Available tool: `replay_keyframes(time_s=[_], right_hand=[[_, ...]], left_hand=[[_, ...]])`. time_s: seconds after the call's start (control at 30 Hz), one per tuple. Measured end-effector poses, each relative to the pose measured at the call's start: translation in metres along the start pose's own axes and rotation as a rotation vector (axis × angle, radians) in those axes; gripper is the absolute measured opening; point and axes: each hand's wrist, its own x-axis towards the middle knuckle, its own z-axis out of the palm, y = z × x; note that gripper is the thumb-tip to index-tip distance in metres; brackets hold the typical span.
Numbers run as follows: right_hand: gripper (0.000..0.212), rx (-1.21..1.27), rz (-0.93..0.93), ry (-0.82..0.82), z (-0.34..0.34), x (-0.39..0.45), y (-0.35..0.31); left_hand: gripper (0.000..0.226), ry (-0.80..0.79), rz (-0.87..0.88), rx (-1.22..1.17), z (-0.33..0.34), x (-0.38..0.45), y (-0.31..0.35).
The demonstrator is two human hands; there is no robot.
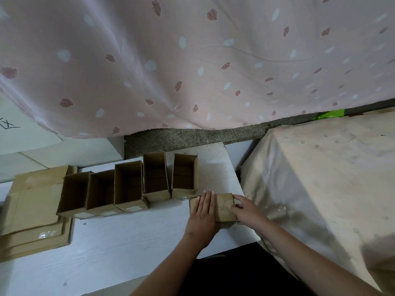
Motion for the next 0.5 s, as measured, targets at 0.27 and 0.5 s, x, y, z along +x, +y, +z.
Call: replay_keyframes(time_s=[0.27,0.5], right_hand=[[0.072,-0.237,-0.136,-0.107,-0.037,-0.003,-0.011],[0.137,-0.405,-0.214,-0.296,-0.079,-0.007,-0.019]], left_hand=[[0.105,-0.105,-0.046,-0.516,-0.035,0.011,-0.014],[0.1,-0.229,0.054,-0.6,-0.089,0.029,-0.016]])
